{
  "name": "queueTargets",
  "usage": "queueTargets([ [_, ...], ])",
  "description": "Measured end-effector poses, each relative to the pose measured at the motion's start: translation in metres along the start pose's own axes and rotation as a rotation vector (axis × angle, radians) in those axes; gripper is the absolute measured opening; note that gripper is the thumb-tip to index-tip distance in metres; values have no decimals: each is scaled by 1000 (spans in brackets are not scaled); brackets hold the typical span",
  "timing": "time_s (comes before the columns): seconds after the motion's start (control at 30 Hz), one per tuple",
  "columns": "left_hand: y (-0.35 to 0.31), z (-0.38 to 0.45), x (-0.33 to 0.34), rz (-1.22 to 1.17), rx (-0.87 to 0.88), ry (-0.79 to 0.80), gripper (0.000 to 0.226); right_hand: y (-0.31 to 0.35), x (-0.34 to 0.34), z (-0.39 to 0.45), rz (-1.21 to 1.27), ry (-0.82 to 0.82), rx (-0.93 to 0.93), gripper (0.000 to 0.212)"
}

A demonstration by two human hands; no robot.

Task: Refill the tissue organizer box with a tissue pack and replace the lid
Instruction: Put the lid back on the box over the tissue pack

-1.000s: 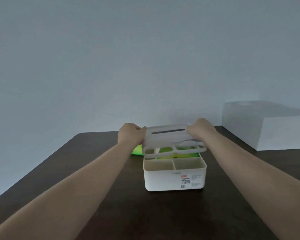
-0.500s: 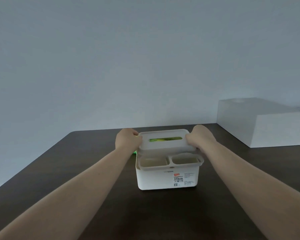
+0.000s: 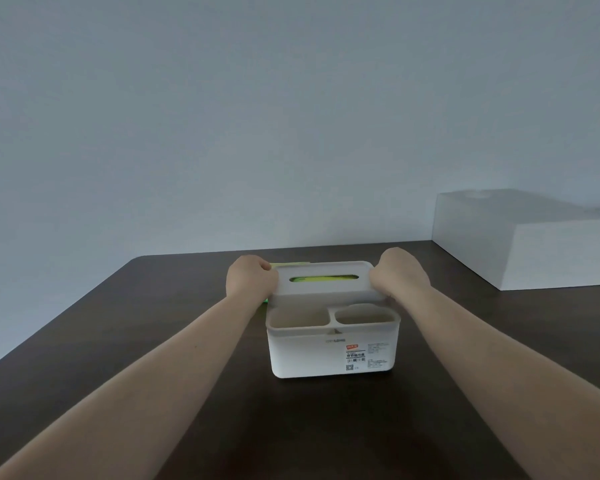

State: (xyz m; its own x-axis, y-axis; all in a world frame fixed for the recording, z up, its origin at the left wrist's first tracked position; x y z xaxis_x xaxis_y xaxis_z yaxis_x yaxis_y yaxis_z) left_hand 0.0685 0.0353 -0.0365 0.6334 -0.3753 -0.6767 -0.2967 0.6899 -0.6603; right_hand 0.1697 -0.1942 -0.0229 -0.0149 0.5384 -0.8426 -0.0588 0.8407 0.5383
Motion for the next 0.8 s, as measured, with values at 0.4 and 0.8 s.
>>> queueTargets([
  [0.4,1,5,5,77,-11,83,17,6,6,4,-57,69,-22,28],
  [0.8,0,9,10,59,-11,229,22,12,24,21,65,208,-86,30],
])
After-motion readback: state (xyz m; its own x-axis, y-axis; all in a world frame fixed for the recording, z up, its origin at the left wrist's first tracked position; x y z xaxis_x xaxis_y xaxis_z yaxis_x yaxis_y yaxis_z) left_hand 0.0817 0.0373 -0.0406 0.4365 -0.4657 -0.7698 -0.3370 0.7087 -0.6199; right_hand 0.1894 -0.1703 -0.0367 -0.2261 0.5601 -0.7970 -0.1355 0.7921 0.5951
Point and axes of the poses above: each hand's wrist, its own z-axis towards the middle knuckle, its own x-axis out of the palm, y = z × x, the point moved 5 cm from there along z, towards the middle knuckle, and after that the axes turned 8 degrees about x, right-handed, at the moved point
